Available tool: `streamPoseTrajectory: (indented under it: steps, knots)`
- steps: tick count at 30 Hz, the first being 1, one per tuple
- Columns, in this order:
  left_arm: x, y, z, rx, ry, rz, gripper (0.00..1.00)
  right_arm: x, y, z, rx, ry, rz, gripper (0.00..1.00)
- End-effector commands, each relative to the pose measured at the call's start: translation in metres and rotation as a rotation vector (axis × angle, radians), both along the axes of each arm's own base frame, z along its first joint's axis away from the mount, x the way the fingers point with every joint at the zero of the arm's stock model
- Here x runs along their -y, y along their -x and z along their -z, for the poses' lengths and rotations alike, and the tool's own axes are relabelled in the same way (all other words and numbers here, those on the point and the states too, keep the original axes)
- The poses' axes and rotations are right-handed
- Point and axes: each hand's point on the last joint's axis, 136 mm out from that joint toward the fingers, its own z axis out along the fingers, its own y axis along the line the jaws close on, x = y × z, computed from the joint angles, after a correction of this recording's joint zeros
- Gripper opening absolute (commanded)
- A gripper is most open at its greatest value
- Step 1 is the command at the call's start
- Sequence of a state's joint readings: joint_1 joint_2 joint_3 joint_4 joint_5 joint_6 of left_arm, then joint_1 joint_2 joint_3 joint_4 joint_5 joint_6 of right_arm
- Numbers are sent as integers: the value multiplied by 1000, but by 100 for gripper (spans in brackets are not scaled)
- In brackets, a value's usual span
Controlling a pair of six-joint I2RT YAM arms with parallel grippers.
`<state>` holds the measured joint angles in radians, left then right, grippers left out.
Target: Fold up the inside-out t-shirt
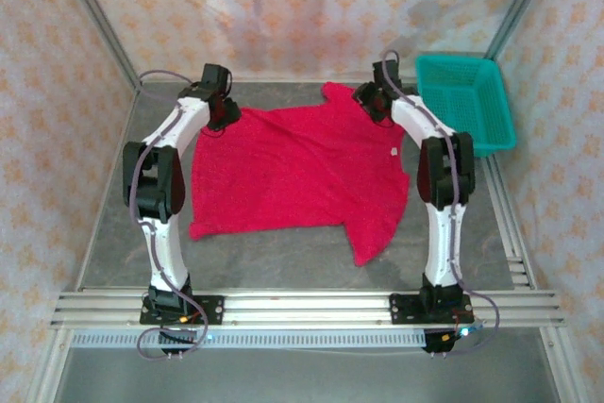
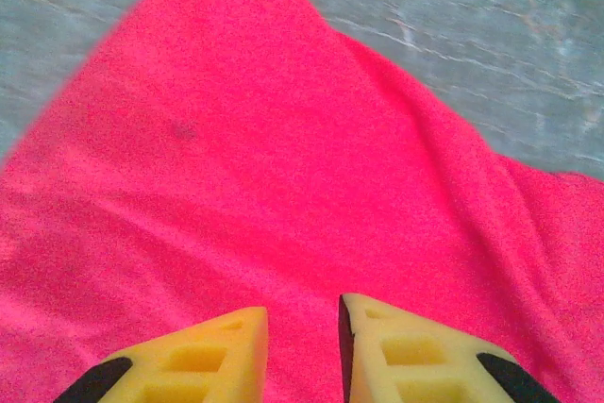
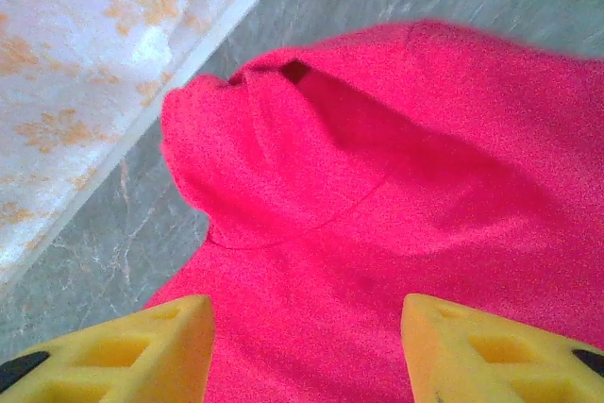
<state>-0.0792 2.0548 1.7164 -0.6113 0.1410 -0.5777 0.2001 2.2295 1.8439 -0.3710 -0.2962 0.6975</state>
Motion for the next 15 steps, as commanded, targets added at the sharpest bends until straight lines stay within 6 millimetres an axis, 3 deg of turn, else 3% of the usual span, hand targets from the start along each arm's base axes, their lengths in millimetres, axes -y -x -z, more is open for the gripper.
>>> streamPoseTrajectory:
  steps: [1, 5, 8, 12, 15]
  knots:
    - [-14, 13, 56, -117, 76, -54, 27, -12, 11, 52, -127, -54, -1, 56]
    - [-54, 29, 91, -195, 99, -147, 27, 4, 18, 77, -180, 2, 32, 57]
    - [-79, 40, 93, -225, 76, -185, 26, 14, 23, 75, -192, 33, 28, 56]
    - [-88, 54, 62, -193, 24, -188, 26, 13, 29, 37, -148, 54, -12, 58]
    - [-95, 86, 23, -166, -84, -203, 29, 11, 51, -3, -105, 74, -57, 60]
